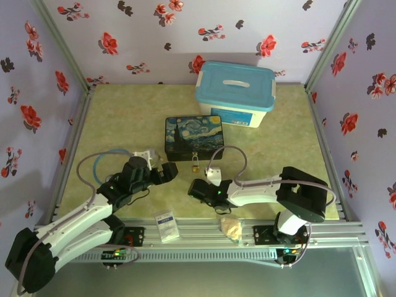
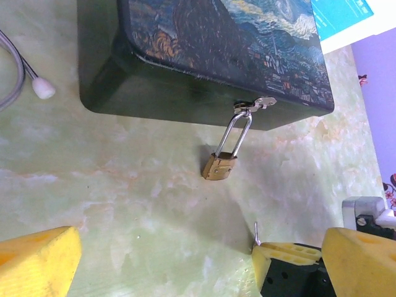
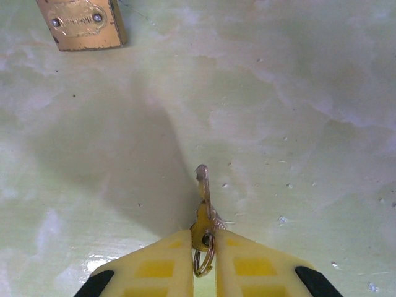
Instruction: Unlock the padlock with the key
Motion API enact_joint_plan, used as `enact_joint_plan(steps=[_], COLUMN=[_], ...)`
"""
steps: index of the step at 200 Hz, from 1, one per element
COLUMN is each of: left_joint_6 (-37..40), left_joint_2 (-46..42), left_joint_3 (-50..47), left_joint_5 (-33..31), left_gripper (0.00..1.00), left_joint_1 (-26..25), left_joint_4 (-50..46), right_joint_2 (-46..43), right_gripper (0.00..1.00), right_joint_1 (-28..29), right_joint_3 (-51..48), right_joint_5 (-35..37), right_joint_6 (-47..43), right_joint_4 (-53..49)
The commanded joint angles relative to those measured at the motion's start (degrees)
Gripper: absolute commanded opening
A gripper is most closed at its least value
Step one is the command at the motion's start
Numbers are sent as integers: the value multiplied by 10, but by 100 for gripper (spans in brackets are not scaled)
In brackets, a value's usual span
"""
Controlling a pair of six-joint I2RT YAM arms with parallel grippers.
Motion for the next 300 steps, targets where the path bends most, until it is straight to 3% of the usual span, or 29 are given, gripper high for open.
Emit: enact_joint_plan(steps=[1,68,92,119,142,157,180,208,219,258,300], left_joint_6=[-30,-48,-101,-90,-127,-128,-111,-124,-137,-154,-172], left_joint_2=[11,53,87,120,162,185,208,274,299,358,420], left_joint_3=[-27,-44,-84,-61,-75,-72,-33,-9,-8,3,24], left_joint_5=[27,48,59,59,55,32,-31,-24,-21,-17,6], left_gripper=[100,100,96,96,91,87,85,85,81,45,45], left_joint_1=[-2,-2,-6,-27,-44,-71,-123,-146,-147,-151,-174], left_joint_4=[80,149,261,265,352,382,354,410,434,472,544], right_joint_2=[-3,-97,-149,-188,-214,-224,-231,-229,-230,-244,-249], right_gripper=[12,2,1,0,0,0,0,0,0,0,0], right_joint_1=[-9,-54,-75,-96,-101,-101,-101,-100,-96,-89,-89], right_joint_3=[-44,-152,-201,-210,-209,-206,-200,-186,-185,-200,-204], right_joint_5=[-68,-110,-133,-152,-161,-168,-177,-198,-198,-187,-183], right_joint_6=[3,-47,-80,-120,-141,-150,-147,-141,-138,-121,-120], right_joint_4=[40,167,228,214,221,229,243,259,268,289,295])
